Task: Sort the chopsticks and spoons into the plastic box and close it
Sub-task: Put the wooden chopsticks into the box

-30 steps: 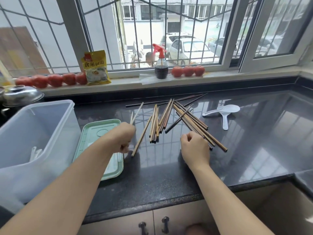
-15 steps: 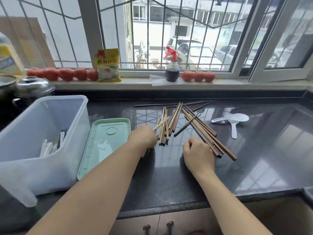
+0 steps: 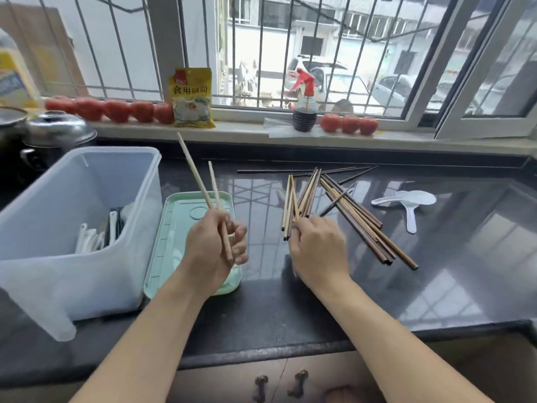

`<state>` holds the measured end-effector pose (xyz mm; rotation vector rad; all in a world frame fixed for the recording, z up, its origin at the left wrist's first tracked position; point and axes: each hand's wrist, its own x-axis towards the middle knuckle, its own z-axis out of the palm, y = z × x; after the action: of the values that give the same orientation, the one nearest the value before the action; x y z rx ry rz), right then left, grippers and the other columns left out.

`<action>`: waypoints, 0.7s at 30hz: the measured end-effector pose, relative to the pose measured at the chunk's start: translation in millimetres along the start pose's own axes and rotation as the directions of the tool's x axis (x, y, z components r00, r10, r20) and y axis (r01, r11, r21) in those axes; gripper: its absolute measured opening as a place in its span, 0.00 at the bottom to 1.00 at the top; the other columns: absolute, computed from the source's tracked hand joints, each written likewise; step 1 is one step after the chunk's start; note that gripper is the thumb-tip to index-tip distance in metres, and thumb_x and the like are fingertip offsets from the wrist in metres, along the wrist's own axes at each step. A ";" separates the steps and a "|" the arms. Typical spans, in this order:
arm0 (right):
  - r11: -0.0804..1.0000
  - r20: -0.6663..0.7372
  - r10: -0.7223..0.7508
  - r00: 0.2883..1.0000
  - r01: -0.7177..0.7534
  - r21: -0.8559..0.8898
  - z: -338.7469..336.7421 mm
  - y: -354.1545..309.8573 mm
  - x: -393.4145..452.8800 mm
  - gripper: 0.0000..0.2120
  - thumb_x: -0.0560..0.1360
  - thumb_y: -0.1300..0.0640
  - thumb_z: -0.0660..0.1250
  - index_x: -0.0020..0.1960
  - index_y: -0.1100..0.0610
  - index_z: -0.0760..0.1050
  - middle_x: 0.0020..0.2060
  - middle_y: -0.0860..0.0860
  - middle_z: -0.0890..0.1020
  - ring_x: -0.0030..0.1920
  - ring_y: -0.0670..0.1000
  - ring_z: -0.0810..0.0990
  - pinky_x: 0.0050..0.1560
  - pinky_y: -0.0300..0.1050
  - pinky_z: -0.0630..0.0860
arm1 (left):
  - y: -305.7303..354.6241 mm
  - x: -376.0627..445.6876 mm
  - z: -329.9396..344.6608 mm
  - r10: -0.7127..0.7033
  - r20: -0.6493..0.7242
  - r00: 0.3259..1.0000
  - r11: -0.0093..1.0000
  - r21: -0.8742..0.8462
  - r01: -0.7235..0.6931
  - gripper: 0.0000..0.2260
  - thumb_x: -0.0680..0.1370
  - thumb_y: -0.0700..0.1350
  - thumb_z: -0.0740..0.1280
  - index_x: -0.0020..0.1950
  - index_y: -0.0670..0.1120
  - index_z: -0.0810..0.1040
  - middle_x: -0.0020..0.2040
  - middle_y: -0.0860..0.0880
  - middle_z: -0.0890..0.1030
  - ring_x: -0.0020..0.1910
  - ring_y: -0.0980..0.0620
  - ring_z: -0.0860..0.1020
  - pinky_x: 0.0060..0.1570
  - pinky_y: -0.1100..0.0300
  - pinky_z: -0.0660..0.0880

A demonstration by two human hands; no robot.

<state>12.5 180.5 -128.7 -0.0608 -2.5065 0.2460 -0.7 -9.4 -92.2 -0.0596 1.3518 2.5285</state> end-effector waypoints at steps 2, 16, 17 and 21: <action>0.991 0.168 -0.044 0.985 0.065 -0.118 14.6 -28.0 23.5 0.12 0.78 0.53 0.60 0.52 0.57 0.80 0.50 0.55 0.81 0.53 0.57 0.74 0.54 0.53 0.72 | -1.7 0.7 -0.3 0.074 -0.024 0.997 0.997 -0.036 -0.075 0.08 0.85 0.42 0.54 0.46 0.44 0.67 0.33 0.43 0.75 0.23 0.48 0.69 0.23 0.58 0.71; 0.966 0.508 0.119 0.853 0.017 -0.256 -0.7 -32.9 49.0 0.09 0.76 0.70 0.61 0.52 0.60 0.75 0.48 0.57 0.76 0.52 0.60 0.79 0.43 0.48 0.70 | -13.8 12.9 -7.8 -0.021 0.079 0.997 0.999 0.044 0.018 0.05 0.87 0.42 0.56 0.54 0.44 0.70 0.31 0.49 0.66 0.23 0.54 0.60 0.21 0.64 0.58; 0.966 0.551 0.146 0.821 0.003 -0.260 -4.2 -36.3 52.9 0.08 0.77 0.69 0.60 0.51 0.59 0.74 0.47 0.57 0.76 0.50 0.60 0.79 0.43 0.49 0.71 | -12.8 11.7 -8.7 -0.032 0.091 0.995 0.999 0.041 0.028 0.05 0.87 0.42 0.57 0.55 0.44 0.71 0.31 0.48 0.67 0.23 0.54 0.61 0.21 0.63 0.59; 0.963 0.650 0.216 0.728 -0.047 -0.267 -10.0 -53.4 61.9 0.05 0.78 0.67 0.60 0.49 0.59 0.71 0.48 0.57 0.77 0.44 0.58 0.73 0.42 0.48 0.72 | -8.6 9.9 -10.7 -0.040 0.098 0.994 0.999 -0.002 0.040 0.06 0.87 0.44 0.57 0.55 0.45 0.73 0.35 0.46 0.75 0.27 0.50 0.72 0.26 0.58 0.71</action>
<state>-31.2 135.9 -75.0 -0.2992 -3.2667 0.0174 -9.0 -11.5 -106.8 0.0362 1.2953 2.4665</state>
